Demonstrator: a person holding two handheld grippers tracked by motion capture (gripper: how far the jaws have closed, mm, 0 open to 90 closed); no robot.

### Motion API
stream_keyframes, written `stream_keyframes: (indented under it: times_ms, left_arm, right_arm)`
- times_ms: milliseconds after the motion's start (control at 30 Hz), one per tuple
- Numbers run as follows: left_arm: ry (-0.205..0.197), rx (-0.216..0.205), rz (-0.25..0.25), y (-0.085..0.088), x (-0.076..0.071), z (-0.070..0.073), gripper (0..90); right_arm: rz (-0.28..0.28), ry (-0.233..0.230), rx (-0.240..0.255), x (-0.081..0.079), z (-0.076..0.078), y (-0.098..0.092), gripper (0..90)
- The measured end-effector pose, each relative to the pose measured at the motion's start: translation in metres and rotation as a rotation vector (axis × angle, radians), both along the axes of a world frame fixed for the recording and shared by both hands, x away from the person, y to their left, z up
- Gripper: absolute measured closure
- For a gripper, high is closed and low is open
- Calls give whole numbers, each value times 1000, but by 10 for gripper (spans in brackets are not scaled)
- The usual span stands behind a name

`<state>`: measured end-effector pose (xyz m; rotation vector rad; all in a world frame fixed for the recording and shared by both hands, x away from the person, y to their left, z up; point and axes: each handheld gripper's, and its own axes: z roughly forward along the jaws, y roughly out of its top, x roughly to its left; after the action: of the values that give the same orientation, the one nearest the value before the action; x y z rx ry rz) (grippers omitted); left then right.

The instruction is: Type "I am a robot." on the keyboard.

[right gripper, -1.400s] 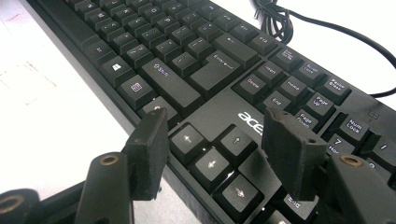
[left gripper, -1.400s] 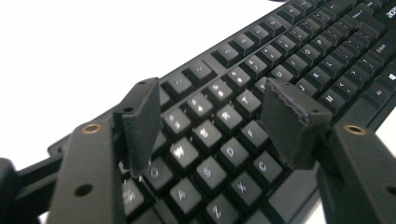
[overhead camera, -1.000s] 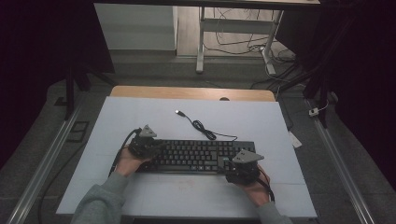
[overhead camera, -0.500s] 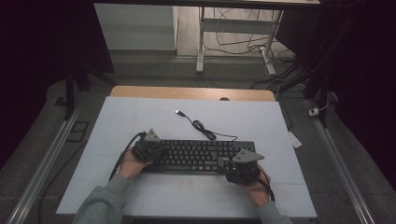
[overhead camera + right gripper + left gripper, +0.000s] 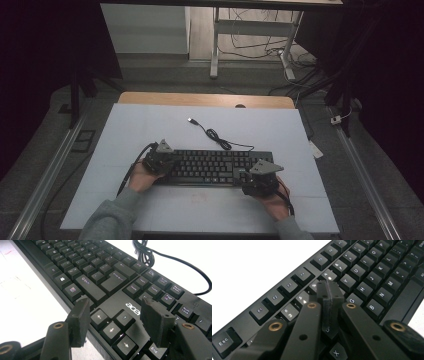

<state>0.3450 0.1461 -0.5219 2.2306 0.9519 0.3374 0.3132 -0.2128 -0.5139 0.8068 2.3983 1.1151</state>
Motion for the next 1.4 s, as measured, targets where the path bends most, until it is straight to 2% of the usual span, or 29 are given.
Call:
stream_keyframes:
  times_ms: [167, 400, 467, 567, 700, 800, 867, 1000, 1067, 1400]
  left_arm:
    - [-7, -3, 6, 0, -1, 1, 891]
    - [-46, -83, 23, 7, -11, 15, 883]
    - [-47, -102, 34, 9, -15, 16, 834]
    - [-43, -123, 72, 13, -20, 15, 697]
    - [-33, -131, 104, 17, -30, 10, 558]
    - [-45, -105, 114, 21, -39, 8, 487]
    - [-49, -98, 116, 23, -43, 8, 464]
    - [-63, -122, 134, 30, -51, 10, 423]
    - [-68, -119, 134, 33, -53, 10, 406]
    - [-67, -139, 137, 42, -50, 10, 373]
  right_arm:
    - [-3, 0, 2, 0, 0, 0, 414]
    - [-5, 3, 9, 0, 0, 0, 414]
    - [-4, 1, 9, 0, 1, -1, 414]
    - [-3, -1, 14, 0, 1, -1, 414]
    - [-2, -5, 25, 0, 2, -2, 414]
    - [-5, -4, 33, 0, 3, -3, 414]
    - [-3, -5, 38, 0, 3, -3, 414]
    - [-4, -10, 37, 0, 4, -3, 414]
    - [-2, -4, 53, 0, 4, -2, 414]
    - [5, 7, 84, 0, 5, 1, 416]
